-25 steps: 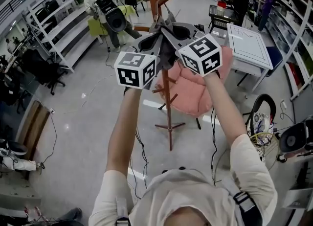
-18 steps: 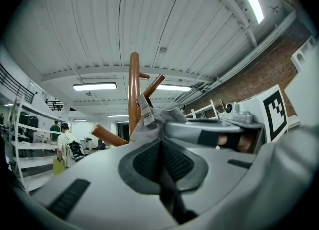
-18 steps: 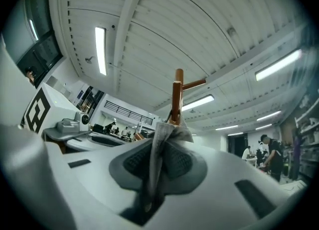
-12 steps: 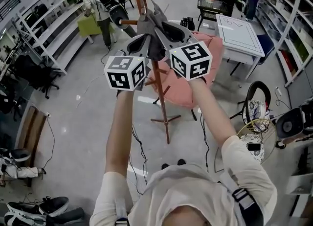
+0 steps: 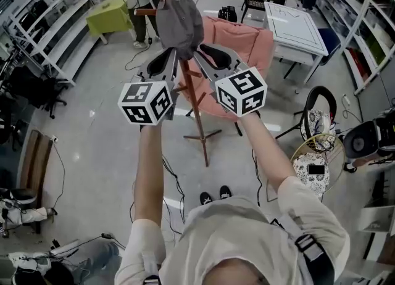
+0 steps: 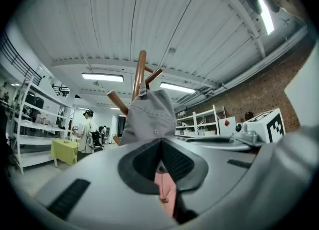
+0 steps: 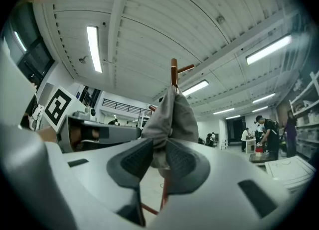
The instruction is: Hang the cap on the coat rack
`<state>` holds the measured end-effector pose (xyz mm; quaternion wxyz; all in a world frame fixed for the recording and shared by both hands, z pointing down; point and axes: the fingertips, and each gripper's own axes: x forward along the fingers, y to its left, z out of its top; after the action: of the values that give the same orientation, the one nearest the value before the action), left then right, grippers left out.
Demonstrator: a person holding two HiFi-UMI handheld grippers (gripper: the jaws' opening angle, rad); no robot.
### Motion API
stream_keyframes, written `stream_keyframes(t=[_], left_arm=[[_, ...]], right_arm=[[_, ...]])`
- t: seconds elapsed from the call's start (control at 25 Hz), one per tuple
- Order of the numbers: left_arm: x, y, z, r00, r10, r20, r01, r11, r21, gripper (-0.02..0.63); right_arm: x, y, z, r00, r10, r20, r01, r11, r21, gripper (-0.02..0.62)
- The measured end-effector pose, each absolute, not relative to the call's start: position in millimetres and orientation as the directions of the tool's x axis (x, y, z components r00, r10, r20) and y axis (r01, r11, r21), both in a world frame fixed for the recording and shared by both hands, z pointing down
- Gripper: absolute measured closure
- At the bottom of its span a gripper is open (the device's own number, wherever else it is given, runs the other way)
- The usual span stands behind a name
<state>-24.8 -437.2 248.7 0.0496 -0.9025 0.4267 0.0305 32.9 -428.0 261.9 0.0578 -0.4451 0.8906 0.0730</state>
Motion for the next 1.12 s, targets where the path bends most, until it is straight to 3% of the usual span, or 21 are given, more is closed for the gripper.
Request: stream_keyframes(t=[0.6, 1.12], left_arm=[[-57.1, -408.1, 358.0, 0.543, -0.84, 0.0, -0.839, -0.543, -0.029, 0.6], [-75.5, -374.9, 450.2, 0.469, -0.875, 0.119, -0.883, -0.46, 0.095, 0.6]], right_arm=[[51.9, -401.8, 383.6, -0.532, -0.847, -0.019, -0.846, 0.531, 0.047, 0.512], [55.2, -369.1, 469.1, -0.482, -0.871, 0.093, -0.875, 0.472, -0.108, 0.512]])
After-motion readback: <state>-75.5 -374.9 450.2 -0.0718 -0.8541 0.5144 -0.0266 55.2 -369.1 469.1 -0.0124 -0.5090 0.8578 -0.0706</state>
